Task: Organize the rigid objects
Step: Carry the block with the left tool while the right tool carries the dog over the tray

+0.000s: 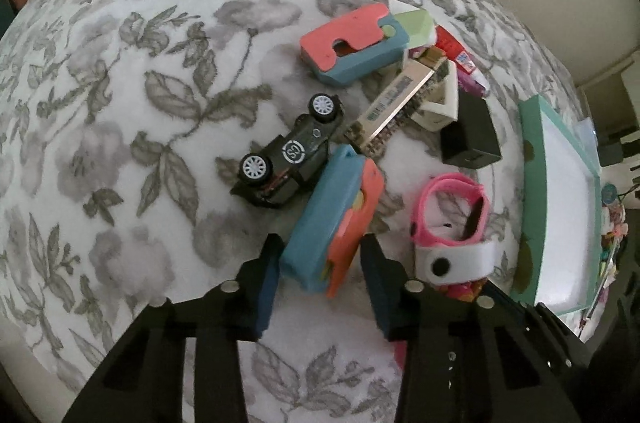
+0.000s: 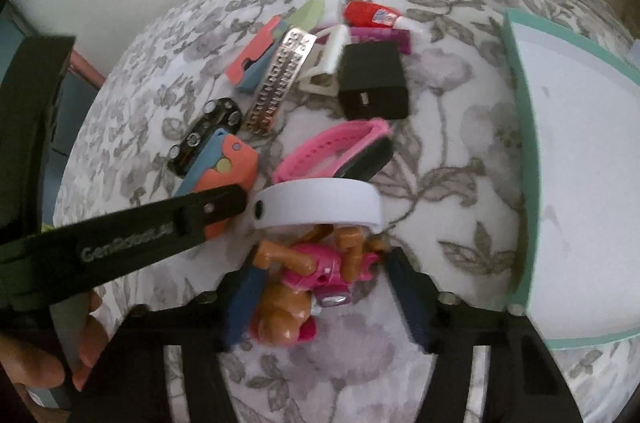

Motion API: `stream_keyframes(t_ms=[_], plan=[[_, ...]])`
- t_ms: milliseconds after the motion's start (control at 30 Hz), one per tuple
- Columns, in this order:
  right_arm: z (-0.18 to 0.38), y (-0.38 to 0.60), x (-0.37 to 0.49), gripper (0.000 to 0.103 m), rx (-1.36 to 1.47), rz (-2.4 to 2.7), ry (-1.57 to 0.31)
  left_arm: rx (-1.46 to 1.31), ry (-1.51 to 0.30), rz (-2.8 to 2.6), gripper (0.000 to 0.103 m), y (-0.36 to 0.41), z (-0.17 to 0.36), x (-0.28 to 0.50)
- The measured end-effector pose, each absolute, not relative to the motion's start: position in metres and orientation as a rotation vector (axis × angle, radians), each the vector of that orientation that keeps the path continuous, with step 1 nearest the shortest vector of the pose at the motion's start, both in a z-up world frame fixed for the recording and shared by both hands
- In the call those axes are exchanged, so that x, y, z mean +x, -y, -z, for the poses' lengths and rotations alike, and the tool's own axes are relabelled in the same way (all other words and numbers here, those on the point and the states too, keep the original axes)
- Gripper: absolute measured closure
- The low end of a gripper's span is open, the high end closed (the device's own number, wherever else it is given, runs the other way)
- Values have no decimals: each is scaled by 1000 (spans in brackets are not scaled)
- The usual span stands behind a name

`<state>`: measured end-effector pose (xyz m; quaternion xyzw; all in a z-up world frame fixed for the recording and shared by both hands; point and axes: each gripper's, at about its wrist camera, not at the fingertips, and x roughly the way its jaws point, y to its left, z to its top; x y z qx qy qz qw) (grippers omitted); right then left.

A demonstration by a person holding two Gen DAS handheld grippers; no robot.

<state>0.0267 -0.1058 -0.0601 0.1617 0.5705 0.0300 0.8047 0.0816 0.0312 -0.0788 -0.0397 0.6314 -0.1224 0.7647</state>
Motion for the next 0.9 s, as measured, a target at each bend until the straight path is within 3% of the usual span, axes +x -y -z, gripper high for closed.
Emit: stream_keyframes(t_ms=[200,900], plan=[[59,118,18,46,392,-57,-1220,-100,-1366,287,79,-29,68,77],[12,151,-15,46,463,-41,-1124,-133,-1290,273,81,-38,22,56]])
